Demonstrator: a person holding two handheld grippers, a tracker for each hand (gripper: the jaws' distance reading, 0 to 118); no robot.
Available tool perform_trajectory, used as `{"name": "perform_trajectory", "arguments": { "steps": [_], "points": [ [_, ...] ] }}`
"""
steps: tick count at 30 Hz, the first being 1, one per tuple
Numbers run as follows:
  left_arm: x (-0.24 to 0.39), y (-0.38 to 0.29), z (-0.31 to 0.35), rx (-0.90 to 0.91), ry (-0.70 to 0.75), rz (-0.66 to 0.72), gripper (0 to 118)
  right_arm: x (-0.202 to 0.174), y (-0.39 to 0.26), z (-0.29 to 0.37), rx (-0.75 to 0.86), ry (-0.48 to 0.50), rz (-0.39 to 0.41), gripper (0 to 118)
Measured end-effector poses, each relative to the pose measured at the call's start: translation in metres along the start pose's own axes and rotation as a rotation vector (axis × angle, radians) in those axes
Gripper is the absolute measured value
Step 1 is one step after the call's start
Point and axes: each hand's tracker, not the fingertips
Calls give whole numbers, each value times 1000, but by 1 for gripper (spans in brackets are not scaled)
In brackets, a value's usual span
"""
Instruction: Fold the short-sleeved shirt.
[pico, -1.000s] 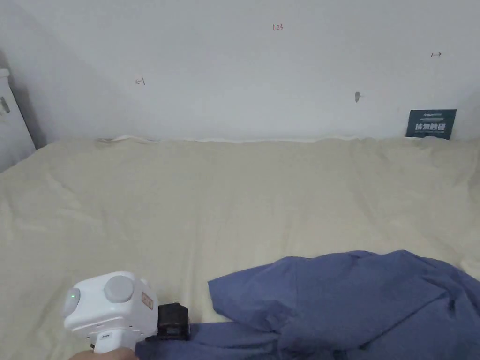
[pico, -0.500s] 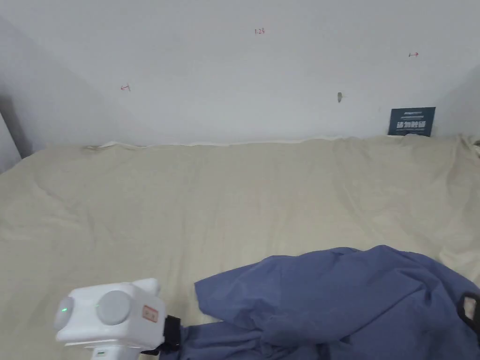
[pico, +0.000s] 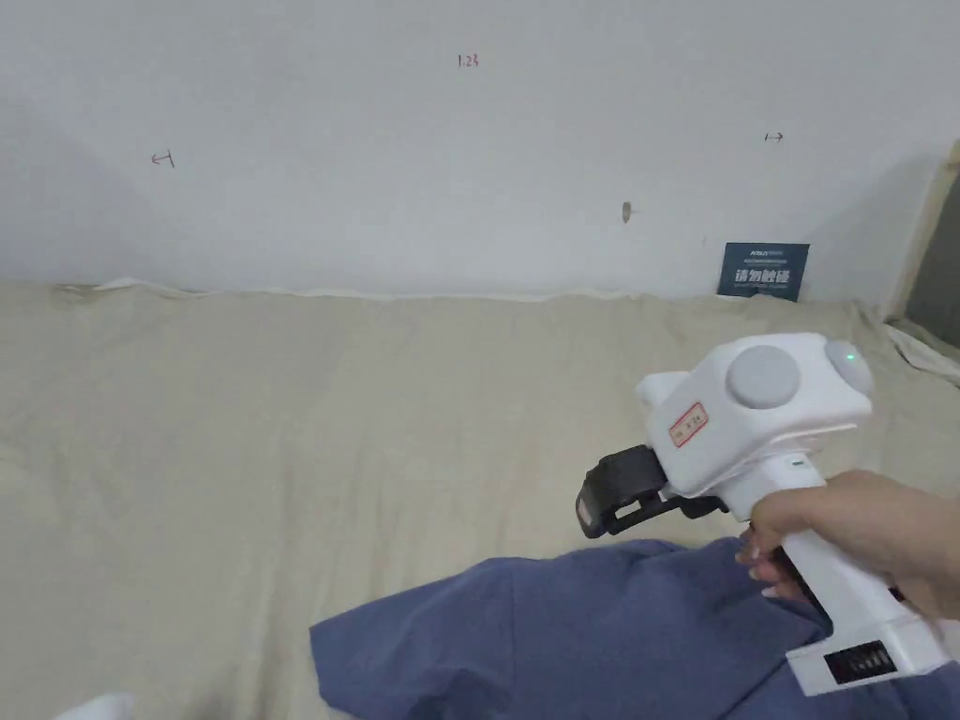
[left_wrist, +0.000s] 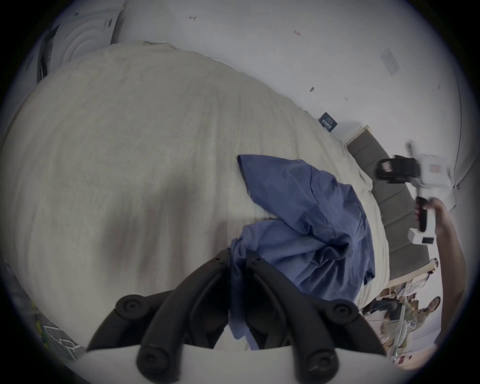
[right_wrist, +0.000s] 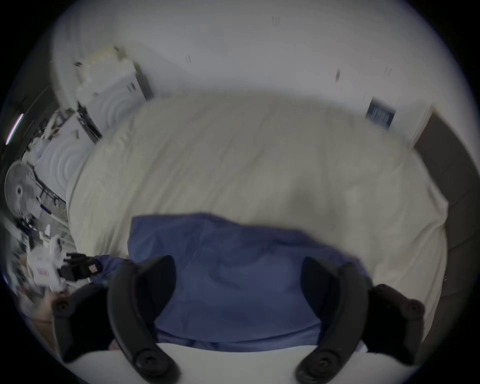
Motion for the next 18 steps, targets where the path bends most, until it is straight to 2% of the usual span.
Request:
{"name": "perform_trajectory", "arguments": {
  "steps": [3,8,10,14,16,17,18],
  "points": [
    [-2,-4,3,23,0,-3,10,-1,19,-43,-26,-125,-39,102],
    [-10,-8,-3,19,-30,-6,10,8,33,-85,-96,-325,64,102],
    [-14,-10,-6,5,-44,9,10,14,32,-97,-118,-315,64,101],
    [-15,-10,-11,-9,-61,48,10,34,38,-124,-149,-234,37,80],
    [-17,-9,-14,-8,-66,66,10,43,36,-130,-141,-215,33,80],
    [-17,-8,-15,-6,-66,71,10,44,35,-128,-124,-208,27,75],
    [-17,-8,-16,-7,-64,74,10,45,33,-126,-116,-198,24,64]
  ]
}}
